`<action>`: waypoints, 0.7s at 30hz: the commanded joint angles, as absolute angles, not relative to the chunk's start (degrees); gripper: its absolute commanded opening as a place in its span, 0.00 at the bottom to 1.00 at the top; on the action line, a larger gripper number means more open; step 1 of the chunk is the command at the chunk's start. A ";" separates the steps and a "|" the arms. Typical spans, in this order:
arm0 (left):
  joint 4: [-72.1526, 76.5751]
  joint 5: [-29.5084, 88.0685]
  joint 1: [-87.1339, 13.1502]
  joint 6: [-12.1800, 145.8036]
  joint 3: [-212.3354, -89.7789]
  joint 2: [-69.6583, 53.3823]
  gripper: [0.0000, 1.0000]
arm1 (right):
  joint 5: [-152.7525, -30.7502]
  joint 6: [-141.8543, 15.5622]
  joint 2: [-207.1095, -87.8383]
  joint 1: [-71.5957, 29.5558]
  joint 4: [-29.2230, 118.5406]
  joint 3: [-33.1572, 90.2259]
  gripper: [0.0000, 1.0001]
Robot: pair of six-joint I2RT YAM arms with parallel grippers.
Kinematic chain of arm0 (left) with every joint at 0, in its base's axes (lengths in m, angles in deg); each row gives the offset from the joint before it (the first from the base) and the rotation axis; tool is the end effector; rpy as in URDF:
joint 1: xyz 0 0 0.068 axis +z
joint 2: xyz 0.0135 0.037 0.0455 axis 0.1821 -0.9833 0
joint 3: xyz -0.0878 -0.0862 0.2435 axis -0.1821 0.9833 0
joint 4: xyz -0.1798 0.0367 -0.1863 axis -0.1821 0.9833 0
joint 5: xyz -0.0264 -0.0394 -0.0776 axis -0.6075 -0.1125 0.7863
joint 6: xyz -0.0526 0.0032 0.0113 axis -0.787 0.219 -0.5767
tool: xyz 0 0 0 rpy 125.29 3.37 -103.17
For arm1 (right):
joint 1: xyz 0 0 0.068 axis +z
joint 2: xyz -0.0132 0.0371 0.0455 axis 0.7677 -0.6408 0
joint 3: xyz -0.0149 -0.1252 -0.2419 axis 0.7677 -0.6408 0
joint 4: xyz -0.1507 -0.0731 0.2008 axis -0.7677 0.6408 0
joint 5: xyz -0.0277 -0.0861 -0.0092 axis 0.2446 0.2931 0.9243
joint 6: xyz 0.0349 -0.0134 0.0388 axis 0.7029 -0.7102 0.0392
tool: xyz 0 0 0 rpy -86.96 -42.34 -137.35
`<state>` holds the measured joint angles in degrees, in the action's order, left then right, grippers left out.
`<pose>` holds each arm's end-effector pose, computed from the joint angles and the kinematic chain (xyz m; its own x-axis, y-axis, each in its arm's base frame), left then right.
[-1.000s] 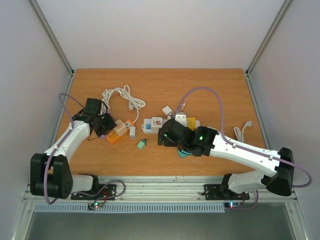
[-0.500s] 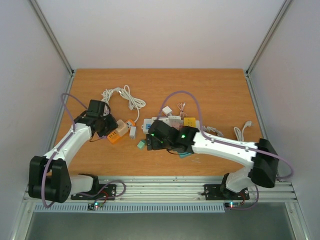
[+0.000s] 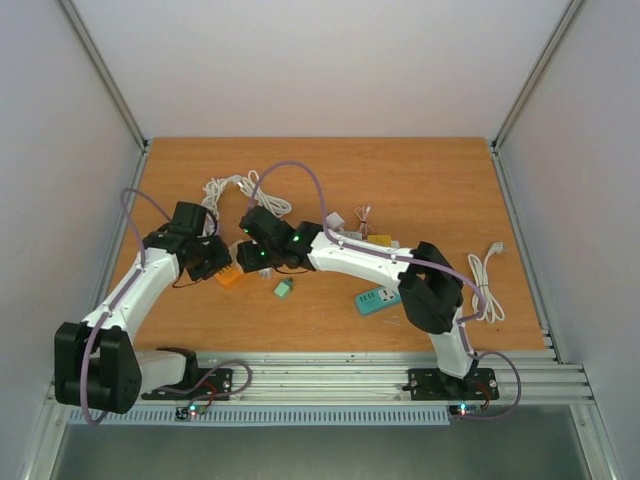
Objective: Insert the plug
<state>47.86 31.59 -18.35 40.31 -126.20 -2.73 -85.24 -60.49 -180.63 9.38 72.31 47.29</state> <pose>0.2199 -0.0369 0.2227 -0.8417 -0.4958 -0.2137 -0.3956 0.8358 -0.3807 0.2288 0.3903 0.2460 -0.5151 -0.5512 -0.6564 -0.7945 0.5944 0.1244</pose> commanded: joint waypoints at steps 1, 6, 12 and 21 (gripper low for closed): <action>46.99 34.78 -17.24 41.83 -128.83 -2.74 0.32 | -87.83 -62.41 -185.37 7.90 72.01 51.63 0.48; 45.29 36.93 -16.48 41.66 -129.41 -3.56 0.32 | -87.88 -63.37 -188.43 6.98 72.27 54.56 0.44; 43.79 38.98 -16.12 41.74 -128.97 -6.48 0.30 | -90.50 -63.61 -190.17 5.49 71.57 55.22 0.44; 43.45 39.62 -16.08 42.26 -127.22 -8.84 0.22 | -95.27 -61.03 -193.13 5.22 70.79 51.25 0.35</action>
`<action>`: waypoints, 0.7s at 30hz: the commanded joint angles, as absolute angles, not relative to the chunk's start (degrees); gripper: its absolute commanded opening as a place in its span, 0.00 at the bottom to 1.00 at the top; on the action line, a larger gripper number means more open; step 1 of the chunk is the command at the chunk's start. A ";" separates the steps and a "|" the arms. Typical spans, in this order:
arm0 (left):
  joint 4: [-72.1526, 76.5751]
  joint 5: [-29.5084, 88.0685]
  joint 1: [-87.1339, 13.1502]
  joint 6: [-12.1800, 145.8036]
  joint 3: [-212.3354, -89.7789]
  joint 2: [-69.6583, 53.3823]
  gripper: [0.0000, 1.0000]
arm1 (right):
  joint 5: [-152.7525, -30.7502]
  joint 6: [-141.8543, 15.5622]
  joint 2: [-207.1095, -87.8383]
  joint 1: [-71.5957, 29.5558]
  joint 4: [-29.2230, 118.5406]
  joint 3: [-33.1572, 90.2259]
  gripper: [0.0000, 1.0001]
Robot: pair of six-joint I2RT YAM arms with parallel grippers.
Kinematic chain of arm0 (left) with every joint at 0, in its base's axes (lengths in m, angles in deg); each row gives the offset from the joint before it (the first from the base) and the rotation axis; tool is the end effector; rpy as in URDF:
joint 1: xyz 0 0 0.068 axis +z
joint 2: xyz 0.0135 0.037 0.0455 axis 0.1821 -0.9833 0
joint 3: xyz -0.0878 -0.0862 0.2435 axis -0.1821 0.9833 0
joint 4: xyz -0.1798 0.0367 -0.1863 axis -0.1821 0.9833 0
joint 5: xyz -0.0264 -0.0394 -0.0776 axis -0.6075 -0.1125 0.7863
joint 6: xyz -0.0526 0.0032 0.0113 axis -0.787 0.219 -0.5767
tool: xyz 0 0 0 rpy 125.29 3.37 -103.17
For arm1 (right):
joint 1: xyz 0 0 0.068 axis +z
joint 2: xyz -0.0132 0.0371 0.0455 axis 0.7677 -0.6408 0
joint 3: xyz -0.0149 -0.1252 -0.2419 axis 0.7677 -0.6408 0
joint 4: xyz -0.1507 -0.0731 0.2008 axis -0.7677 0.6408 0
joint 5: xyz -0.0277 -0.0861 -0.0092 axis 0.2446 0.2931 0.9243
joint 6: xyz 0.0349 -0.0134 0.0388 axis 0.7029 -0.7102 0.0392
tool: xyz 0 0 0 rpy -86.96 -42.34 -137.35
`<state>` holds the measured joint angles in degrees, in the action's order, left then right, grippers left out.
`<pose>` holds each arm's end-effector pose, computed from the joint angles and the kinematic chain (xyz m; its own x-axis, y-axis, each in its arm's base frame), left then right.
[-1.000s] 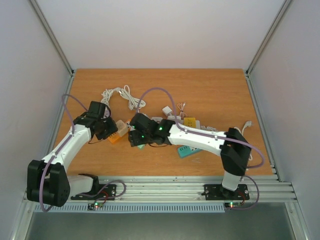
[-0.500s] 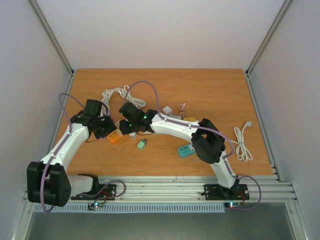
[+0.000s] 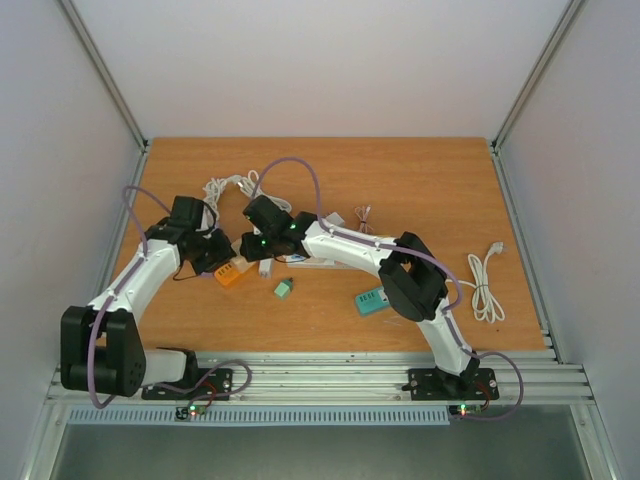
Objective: Insert the plug
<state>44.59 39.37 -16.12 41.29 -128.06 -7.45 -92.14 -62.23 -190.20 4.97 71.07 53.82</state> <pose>0.2393 -0.0348 0.2184 -0.8577 -0.4907 -0.1535 -0.3710 0.7973 -0.4761 0.2740 0.4018 0.2093 -0.5496 -0.5555 -0.6240 -0.7971 0.5723 0.1925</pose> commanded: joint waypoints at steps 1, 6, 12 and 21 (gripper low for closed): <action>43.52 39.45 -16.04 42.20 -126.78 -8.84 0.20 | -95.52 -60.71 -193.47 5.22 70.48 50.38 0.34; 43.75 40.63 -16.09 42.14 -125.20 -10.06 0.14 | -95.62 -58.77 -193.46 5.67 67.46 44.79 0.31; 43.12 42.18 -16.12 40.63 -122.92 -9.07 0.13 | -90.30 -60.28 -192.36 7.75 65.85 40.51 0.30; 42.67 43.03 -16.12 39.46 -122.35 -8.66 0.14 | -84.32 -59.55 -189.97 9.28 64.51 38.13 0.32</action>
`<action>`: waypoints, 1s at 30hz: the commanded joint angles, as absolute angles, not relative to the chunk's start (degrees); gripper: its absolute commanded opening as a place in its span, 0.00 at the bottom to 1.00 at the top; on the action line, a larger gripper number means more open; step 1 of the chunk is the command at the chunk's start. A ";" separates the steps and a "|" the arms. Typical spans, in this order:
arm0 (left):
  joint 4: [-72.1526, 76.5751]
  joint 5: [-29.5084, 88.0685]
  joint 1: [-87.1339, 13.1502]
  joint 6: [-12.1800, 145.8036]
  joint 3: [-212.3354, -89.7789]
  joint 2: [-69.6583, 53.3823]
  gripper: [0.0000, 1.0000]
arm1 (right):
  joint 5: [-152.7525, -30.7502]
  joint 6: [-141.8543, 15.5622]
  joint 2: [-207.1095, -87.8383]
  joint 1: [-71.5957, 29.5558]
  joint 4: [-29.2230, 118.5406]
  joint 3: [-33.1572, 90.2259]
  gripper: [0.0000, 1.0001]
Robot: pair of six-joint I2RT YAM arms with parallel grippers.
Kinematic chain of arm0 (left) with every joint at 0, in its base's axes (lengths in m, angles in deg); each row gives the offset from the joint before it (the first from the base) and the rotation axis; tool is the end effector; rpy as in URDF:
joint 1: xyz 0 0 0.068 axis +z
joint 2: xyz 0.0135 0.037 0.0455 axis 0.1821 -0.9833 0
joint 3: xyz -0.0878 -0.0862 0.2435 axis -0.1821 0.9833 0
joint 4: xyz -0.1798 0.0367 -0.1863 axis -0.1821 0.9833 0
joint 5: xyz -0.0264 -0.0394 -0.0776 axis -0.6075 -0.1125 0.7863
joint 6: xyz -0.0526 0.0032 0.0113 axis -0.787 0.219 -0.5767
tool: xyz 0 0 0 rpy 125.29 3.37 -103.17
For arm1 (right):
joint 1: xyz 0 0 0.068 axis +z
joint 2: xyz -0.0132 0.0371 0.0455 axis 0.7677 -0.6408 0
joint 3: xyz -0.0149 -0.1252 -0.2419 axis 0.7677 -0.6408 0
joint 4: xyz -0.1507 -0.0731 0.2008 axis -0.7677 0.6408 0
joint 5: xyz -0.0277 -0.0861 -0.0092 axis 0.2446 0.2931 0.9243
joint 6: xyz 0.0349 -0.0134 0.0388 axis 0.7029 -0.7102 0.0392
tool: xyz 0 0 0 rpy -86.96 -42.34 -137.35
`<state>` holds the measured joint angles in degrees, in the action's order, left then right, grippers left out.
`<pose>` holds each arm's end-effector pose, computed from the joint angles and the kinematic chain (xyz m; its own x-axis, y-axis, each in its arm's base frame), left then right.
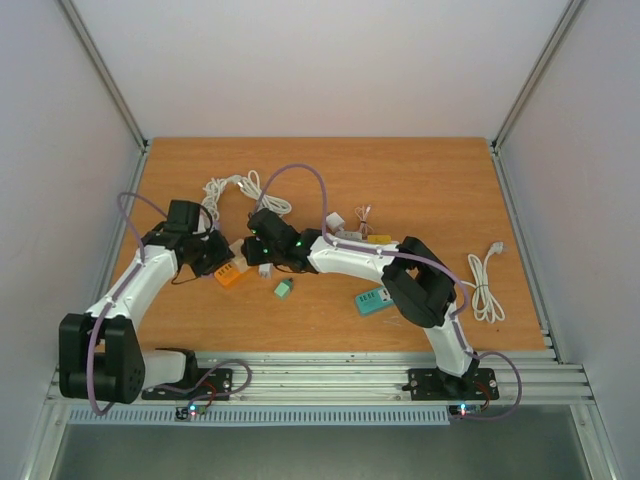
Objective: Insert the plug
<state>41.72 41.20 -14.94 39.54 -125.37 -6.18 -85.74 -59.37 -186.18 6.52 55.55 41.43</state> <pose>0.2352 -0.0306 0.2121 -0.8391 -0.5252 -0.1418 -0.3913 0.7637 -0.5135 0.2586 0.3951 0.1924 -0.5222 -0.4597 -0.7183 -0.7637 0.6269 0.1539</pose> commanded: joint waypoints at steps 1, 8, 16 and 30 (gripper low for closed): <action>43.13 42.58 -16.12 39.65 -122.90 -8.33 0.15 | -82.95 -59.58 -189.70 9.48 65.79 39.37 0.34; 48.81 36.89 -16.12 41.36 -131.99 -5.00 0.28 | -77.58 -59.56 -186.63 9.53 77.46 51.68 0.52; 54.04 27.13 -15.94 44.25 -138.51 0.82 0.34 | -70.28 -52.89 -183.23 9.60 85.16 53.15 0.55; 54.54 27.42 -15.85 46.22 -138.38 12.82 0.57 | -71.53 -47.55 -193.34 9.61 91.07 60.61 0.59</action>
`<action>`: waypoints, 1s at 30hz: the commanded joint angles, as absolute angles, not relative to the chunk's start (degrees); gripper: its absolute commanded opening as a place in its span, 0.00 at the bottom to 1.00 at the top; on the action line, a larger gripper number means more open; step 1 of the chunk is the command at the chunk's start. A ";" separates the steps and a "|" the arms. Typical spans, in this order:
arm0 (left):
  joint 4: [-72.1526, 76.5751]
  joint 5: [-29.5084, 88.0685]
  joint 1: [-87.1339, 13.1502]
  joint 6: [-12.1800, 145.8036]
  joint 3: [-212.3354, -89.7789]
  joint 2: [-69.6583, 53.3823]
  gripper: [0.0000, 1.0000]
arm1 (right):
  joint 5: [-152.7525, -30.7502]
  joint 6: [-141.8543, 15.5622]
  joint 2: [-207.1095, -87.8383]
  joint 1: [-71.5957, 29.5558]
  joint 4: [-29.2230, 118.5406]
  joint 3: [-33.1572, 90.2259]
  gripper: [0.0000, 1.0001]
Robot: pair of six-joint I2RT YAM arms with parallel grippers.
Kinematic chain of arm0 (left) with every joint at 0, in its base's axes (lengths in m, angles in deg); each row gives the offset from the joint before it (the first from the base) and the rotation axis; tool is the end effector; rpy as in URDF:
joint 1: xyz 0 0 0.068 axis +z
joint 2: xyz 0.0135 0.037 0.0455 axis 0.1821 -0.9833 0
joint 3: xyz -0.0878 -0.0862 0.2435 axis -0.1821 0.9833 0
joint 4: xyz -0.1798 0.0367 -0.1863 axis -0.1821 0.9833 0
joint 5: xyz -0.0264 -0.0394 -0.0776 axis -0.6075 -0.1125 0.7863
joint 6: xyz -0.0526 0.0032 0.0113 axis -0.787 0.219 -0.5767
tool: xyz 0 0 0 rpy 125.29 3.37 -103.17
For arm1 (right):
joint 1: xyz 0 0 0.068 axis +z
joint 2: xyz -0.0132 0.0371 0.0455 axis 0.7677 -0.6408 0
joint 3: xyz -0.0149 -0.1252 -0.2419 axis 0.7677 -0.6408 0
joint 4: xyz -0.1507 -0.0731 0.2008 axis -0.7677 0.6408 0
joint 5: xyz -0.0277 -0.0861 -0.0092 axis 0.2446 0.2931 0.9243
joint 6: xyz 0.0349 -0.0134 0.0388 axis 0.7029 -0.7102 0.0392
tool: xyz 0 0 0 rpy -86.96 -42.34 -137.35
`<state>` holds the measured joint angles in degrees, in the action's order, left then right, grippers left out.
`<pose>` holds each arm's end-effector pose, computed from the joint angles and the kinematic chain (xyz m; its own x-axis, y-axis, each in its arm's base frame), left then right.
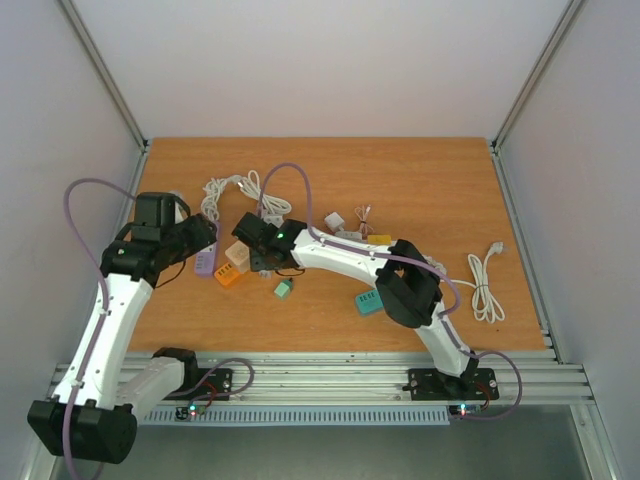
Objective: Insert the plug
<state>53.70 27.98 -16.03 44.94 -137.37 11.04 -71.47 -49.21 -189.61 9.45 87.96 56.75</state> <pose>0.1888 -0.0226 0.3225 -0.7067 -0.4811 -0.5187 -0.2537 0.8567 -0.4491 0.2418 0.3968 0.2126 -0.7031 -0.5153 -0.4899 -0.5803 0.8140 -0.0234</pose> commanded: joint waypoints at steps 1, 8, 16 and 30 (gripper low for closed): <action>54.98 27.50 -15.85 46.16 -138.84 13.02 0.57 | -71.28 -47.30 -194.14 9.62 91.62 61.41 0.59; 56.33 27.14 -15.90 46.11 -140.67 13.73 0.58 | -70.08 -46.50 -197.20 9.62 93.45 63.47 0.58; 56.19 27.04 -15.85 46.31 -140.76 13.55 0.59 | -69.75 -46.12 -198.66 9.62 93.75 63.59 0.50; 57.94 31.15 -15.85 47.72 -144.91 13.99 0.64 | -69.55 -61.10 -183.20 9.85 79.62 51.25 0.29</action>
